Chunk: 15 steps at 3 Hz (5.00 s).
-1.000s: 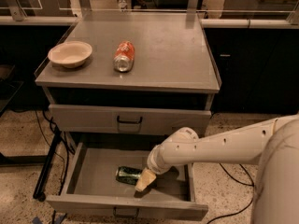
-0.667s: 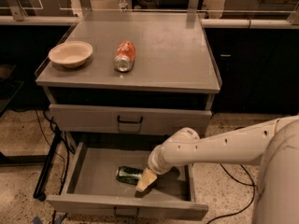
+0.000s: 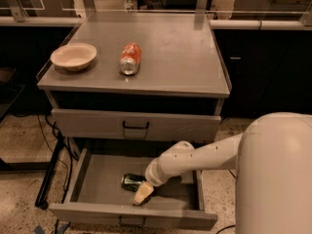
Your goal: Pick green can from middle drawer and place on counter
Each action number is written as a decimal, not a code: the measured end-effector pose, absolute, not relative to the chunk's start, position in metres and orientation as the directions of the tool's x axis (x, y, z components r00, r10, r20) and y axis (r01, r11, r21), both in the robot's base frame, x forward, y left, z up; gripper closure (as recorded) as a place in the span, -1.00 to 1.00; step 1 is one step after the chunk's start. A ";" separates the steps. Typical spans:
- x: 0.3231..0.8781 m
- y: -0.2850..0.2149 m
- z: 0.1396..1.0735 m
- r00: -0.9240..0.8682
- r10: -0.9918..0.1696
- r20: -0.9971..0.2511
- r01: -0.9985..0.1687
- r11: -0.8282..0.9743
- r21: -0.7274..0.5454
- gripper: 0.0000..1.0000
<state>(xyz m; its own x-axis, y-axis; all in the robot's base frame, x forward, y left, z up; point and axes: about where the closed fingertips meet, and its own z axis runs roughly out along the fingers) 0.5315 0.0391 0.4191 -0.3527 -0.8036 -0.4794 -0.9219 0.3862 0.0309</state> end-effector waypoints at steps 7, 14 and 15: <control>0.552 0.057 0.365 -0.398 -0.775 -0.490 -0.906 0.415 0.079 -0.67; 0.512 0.029 0.461 -0.367 -0.769 -0.524 -0.899 0.438 -0.014 1.00; 0.517 0.022 0.466 -0.378 -0.760 -0.529 -0.887 0.460 -0.027 1.00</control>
Offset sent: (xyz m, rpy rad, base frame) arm 0.0280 0.0063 -0.0098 -0.0115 -0.0328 -0.0041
